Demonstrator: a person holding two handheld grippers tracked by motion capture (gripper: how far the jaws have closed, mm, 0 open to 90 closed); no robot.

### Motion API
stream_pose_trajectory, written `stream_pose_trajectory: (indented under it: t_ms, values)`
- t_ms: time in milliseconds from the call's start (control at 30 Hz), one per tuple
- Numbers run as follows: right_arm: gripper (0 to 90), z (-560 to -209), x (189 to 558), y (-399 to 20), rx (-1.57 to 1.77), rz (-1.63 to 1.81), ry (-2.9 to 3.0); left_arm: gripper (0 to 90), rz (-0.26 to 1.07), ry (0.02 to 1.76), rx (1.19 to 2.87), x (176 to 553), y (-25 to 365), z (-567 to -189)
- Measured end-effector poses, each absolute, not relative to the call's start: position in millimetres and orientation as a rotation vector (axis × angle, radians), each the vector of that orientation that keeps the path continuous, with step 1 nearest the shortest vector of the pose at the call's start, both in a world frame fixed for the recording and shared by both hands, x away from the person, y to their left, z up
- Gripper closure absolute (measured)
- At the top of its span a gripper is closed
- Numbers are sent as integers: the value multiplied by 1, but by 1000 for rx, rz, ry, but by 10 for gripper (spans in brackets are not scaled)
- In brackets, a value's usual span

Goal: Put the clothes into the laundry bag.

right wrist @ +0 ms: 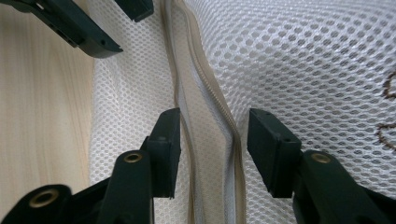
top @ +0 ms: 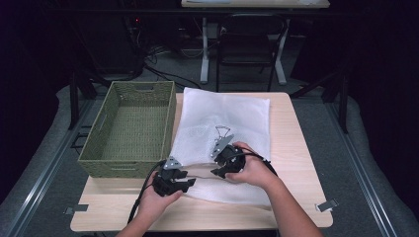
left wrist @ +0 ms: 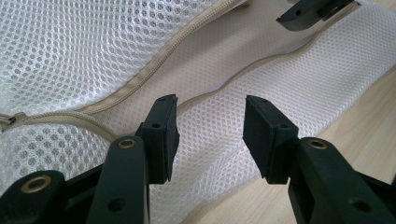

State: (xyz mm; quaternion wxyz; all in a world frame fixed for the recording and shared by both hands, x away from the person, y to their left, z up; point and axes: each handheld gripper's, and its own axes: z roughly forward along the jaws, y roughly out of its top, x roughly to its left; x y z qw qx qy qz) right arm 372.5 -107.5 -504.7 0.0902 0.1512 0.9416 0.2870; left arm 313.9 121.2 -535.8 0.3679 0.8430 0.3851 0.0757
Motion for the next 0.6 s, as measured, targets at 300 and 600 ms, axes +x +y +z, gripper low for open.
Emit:
stream_pose_trajectory:
  t_ms: [300,600]
  values:
    - [496,-490,368,-111,441,920,2761,546,204,988,2159,314,122,-535]
    - [486,-468,361,-117,447,954,2698,541,201,991,2150,313,122,-533]
